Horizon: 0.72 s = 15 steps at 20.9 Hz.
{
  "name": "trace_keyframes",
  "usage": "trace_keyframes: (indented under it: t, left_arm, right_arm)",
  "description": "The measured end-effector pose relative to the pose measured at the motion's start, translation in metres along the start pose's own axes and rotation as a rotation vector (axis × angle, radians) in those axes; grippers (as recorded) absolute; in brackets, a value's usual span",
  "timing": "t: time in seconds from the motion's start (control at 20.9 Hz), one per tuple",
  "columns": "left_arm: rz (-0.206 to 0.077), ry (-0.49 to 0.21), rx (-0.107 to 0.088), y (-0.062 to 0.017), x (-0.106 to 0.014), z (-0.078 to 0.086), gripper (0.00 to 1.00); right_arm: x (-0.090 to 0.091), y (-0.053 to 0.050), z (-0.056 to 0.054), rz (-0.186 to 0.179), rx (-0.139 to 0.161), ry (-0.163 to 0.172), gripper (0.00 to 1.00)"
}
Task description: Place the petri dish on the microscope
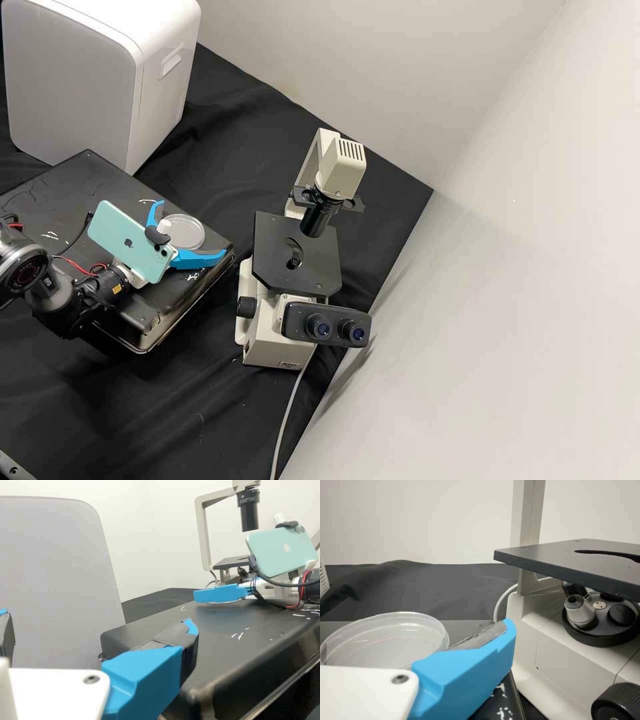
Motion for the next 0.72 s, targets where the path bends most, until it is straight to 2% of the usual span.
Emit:
trace_keyframes:
  t: [0.58, 0.72]
  left_arm:
    - [0.0, 0.0, 0.0, 0.0, 0.0, 0.0, 1.0]
    - [0.0, 0.0, 0.0, 0.0, 0.0, 0.0, 1.0]
  right_arm:
    - [0.0, 0.0001, -0.0001, 0.001, 0.007, 0.001, 0.0]
    - [0.0, 0.0007, 0.0004, -0.003, 0.026, 0.005, 0.0]
